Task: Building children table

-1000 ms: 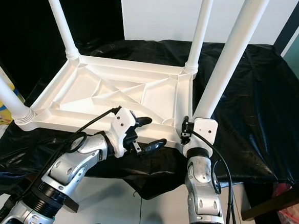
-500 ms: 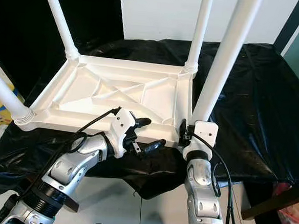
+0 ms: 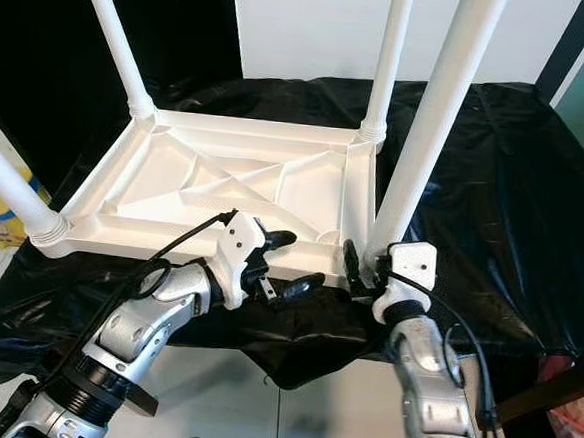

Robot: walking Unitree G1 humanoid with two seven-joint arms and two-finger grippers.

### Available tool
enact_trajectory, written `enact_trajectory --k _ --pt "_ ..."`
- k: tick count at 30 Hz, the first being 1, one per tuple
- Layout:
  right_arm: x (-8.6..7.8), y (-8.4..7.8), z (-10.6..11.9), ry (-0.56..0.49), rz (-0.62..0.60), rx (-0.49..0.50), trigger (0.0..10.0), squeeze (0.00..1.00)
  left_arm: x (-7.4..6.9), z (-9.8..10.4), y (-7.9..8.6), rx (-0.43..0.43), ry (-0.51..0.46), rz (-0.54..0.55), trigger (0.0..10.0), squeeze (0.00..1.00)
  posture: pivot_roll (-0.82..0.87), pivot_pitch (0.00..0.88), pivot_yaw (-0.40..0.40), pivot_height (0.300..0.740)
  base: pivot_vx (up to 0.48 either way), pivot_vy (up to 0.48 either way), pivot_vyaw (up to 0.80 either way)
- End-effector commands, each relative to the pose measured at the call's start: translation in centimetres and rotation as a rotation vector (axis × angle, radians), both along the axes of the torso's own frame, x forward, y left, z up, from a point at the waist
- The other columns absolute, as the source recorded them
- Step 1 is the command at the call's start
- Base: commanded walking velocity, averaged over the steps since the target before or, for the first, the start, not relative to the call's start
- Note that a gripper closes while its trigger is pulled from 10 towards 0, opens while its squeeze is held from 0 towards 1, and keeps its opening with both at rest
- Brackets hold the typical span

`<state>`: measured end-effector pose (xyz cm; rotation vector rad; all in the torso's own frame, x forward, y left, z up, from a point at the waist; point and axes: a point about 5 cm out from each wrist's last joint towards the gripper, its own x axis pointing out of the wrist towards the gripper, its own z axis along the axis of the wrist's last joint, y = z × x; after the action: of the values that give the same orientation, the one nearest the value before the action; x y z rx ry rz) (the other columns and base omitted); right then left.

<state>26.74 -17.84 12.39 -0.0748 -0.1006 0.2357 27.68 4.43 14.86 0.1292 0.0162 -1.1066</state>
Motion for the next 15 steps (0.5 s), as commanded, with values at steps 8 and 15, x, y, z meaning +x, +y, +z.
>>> enact_trajectory --k 8,15 --pt "1.4 -0.2 0.1 0.017 0.183 -0.067 10.0 0.00 -0.3 -0.1 -0.5 0.019 0.004 -0.074 10.0 0.00 -0.19 0.023 0.048 0.740 0.000 0.000 0.00" --pt "2.3 0.3 0.0 0.036 0.278 -0.131 4.8 0.00 -0.6 -0.5 -0.7 0.047 0.005 -0.090 10.0 0.00 -0.17 0.021 0.035 0.740 0.000 0.000 0.00"
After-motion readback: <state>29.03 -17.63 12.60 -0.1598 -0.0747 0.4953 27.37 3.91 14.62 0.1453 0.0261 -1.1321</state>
